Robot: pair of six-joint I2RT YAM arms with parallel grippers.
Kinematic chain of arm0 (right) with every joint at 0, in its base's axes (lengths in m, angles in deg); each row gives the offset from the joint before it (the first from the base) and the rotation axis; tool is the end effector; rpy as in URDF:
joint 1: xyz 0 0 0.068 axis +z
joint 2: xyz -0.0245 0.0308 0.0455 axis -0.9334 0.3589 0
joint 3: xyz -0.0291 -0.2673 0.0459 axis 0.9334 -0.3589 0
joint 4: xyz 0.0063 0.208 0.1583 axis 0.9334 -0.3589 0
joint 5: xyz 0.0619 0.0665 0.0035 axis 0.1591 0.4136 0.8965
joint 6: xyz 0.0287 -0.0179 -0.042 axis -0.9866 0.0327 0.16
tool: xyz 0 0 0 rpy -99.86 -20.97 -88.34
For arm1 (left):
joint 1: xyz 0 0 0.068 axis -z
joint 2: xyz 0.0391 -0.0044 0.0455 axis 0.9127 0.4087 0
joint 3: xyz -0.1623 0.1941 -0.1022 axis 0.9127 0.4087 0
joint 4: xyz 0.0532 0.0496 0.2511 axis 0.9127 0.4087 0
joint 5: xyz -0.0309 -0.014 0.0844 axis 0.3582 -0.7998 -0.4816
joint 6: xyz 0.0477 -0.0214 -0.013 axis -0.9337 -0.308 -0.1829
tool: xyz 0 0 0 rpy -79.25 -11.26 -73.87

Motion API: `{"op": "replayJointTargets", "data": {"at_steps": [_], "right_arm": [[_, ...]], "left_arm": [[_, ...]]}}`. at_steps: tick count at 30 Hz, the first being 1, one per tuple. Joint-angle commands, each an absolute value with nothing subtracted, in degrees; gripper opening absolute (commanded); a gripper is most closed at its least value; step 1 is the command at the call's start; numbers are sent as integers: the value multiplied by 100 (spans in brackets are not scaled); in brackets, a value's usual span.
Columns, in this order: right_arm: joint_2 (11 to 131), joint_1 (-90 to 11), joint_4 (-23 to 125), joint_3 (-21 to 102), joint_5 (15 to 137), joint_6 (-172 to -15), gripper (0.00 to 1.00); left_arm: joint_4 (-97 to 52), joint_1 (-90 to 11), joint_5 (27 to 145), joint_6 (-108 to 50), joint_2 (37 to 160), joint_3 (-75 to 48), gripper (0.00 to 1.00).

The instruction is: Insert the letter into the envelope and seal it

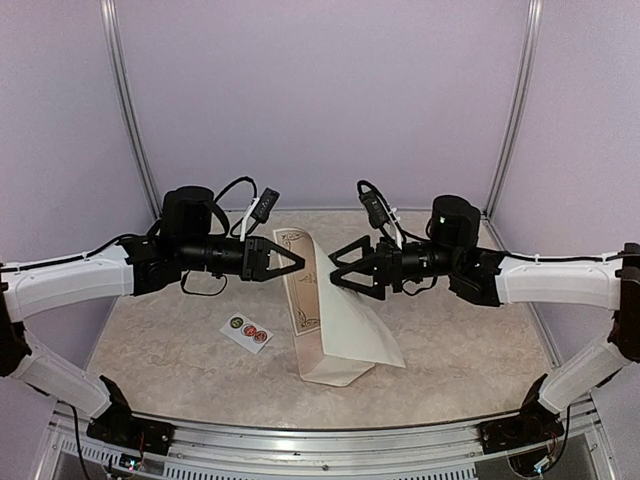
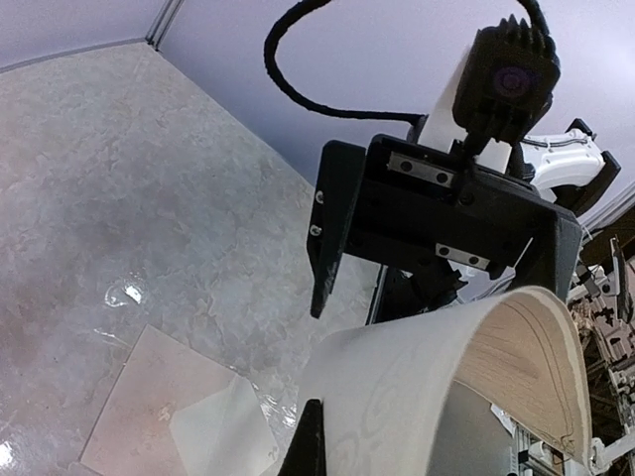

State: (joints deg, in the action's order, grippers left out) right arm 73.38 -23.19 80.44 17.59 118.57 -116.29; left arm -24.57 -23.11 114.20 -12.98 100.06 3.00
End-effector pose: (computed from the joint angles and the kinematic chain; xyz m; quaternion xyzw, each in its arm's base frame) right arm 0.2092 0.2540 0.2995 -0.3807 0.6037 0.6257 0.3149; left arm 0.2133 -0.2259 0.3068 0.2825 0.7349 -0.5299 0.3152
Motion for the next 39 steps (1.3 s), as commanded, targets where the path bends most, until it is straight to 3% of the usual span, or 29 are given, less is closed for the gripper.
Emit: {"op": "replayJointTargets", "data": {"at_steps": [1, 21, 39], "right_arm": [[6813, -2547, 8035, 1306, 11021, -11525, 100], [5834, -3344, 9695, -278, 11815, -12769, 100], [5735, -3418, 10284, -515, 12213, -13125, 99]], "left_arm": [[-2428, -2417, 11745, -1634, 9665, 485, 0], [-2293, -2861, 11536, -1372, 9115, 933, 0], [-2314, -3026, 11501, -1207, 9058, 1015, 0]]}}
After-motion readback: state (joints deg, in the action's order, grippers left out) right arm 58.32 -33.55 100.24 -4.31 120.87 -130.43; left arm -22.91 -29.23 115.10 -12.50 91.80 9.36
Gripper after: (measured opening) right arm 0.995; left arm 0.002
